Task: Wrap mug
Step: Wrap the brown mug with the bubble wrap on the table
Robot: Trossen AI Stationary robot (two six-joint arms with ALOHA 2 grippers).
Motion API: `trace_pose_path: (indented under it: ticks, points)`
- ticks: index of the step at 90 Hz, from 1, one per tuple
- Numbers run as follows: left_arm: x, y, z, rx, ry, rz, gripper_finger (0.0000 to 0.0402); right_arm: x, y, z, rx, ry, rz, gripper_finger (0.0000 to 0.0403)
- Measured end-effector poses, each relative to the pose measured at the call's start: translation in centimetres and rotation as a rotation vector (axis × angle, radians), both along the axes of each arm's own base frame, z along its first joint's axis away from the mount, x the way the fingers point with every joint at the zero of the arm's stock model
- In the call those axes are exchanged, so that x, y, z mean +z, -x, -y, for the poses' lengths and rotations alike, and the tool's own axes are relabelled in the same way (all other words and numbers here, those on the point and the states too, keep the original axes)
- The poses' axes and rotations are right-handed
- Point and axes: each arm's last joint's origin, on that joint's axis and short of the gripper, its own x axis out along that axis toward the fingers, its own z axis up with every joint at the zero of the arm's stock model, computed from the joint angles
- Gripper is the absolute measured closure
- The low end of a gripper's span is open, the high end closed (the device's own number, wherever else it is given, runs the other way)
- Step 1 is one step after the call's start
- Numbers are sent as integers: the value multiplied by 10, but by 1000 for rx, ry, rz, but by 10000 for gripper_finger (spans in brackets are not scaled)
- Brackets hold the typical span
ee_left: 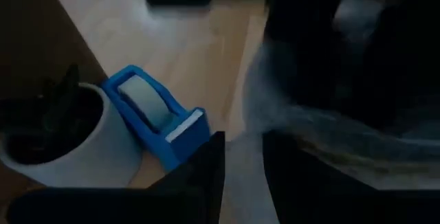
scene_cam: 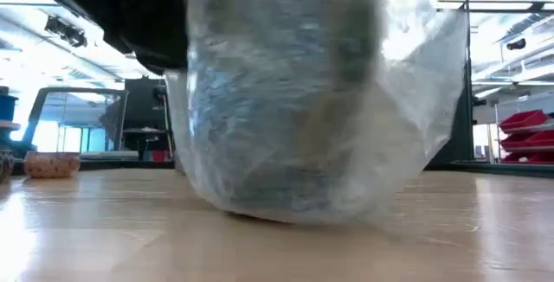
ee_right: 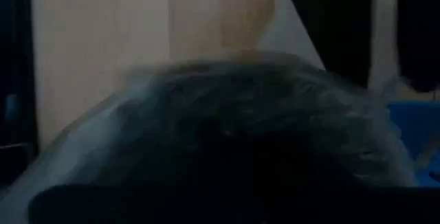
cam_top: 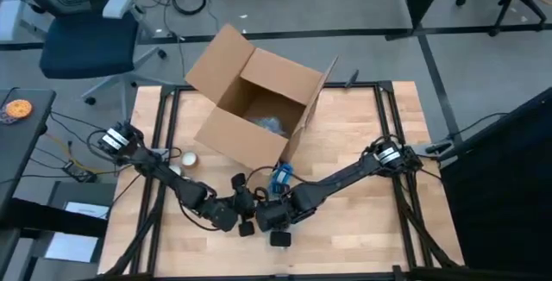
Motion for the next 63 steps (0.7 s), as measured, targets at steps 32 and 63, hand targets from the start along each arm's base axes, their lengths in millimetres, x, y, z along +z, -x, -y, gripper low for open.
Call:
trace_pose_path:
  ticks: [32, 63]
  points:
    - [-2, 0, 0, -9, -1, -8, 319, 54, 14, -7, 34, -21, 15, 288]
    - [2, -4, 1, -13, 18, 44, 319, 15, 17, -3, 6, 82, -48, 373]
